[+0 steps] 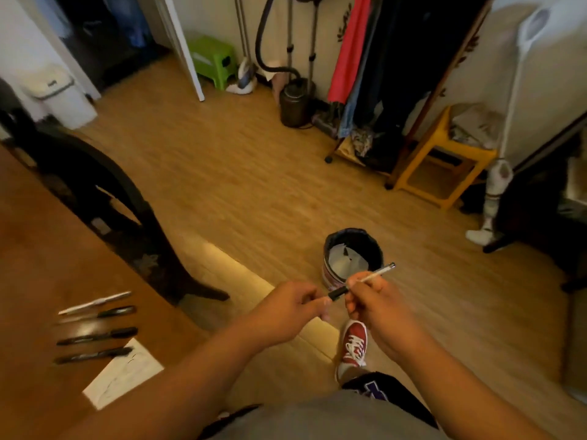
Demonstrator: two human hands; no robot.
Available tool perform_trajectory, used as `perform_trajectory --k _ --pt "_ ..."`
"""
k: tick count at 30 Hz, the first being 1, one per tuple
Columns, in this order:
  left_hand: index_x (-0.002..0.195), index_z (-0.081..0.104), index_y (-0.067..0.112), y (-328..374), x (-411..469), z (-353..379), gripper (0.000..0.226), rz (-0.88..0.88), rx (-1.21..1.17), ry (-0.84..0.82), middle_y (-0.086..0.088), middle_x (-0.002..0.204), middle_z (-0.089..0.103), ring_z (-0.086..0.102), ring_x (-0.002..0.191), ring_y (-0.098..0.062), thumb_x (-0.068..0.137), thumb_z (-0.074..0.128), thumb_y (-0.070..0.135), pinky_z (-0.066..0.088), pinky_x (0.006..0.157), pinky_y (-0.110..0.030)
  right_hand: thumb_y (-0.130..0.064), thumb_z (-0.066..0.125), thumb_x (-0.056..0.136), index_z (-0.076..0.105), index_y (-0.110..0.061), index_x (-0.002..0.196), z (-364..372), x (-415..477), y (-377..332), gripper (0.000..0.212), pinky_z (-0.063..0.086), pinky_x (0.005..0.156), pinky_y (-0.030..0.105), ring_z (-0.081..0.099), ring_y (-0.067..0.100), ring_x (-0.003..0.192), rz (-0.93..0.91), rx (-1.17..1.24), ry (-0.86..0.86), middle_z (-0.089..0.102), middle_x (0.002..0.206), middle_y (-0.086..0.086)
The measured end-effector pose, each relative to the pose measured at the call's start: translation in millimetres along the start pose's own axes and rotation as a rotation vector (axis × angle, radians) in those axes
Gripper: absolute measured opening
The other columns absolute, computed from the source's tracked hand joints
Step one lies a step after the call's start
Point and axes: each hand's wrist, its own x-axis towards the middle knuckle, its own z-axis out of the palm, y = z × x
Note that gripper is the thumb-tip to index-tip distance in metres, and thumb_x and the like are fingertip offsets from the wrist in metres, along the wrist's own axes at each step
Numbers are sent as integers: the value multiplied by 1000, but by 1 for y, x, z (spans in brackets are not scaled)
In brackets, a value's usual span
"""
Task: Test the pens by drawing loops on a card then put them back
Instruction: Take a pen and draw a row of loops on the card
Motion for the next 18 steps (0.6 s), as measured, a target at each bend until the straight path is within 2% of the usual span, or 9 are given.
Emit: perform_trajectory --k 3,6,8,10,14,18 --pt "80 69 20 26 70 31 23 -10 9 54 0 67 60 46 55 -1 95 59 34 36 53 -22 -17 58 97 62 -4 85 -57 49 -8 18 45 50 26 54 15 54 26 -24 22 61 61 6" --pt "79 61 34 38 123 56 16 -16 72 62 14 73 60 54 69 6 94 59 38 36 57 -13 -17 57 97 63 -2 85 -97 90 -10 20 46 51 27 57 14 53 70 -68 57 63 60 5" --pt "82 55 43 40 158 76 11 -94 76 26 18 86 63 57 80 8 91 61 43 38 60 -10 -16 58 96 62 -1 82 -133 121 -3 21 44 49 27 56 15 52 138 -107 97 62 59 6" --pt "91 56 37 31 179 89 10 -185 76 17 15 99 66 59 91 5 90 61 46 44 67 -11 -15 57 96 60 -1 79 -160 150 9 22 41 45 26 53 16 48 216 -145 127 59 59 9" --pt "99 62 18 -13 206 107 26 -385 86 38 6 94 68 63 88 -5 92 61 42 52 79 -26 -21 57 96 61 -1 82 -193 216 52 25 41 43 27 56 18 50 385 -221 158 61 62 10" --pt "92 65 26 -77 222 122 18 -649 84 93 8 87 69 61 78 -1 89 58 43 52 74 -25 -28 59 93 64 -7 84 -198 292 116 23 45 50 29 64 26 59 509 -326 168 69 79 18"
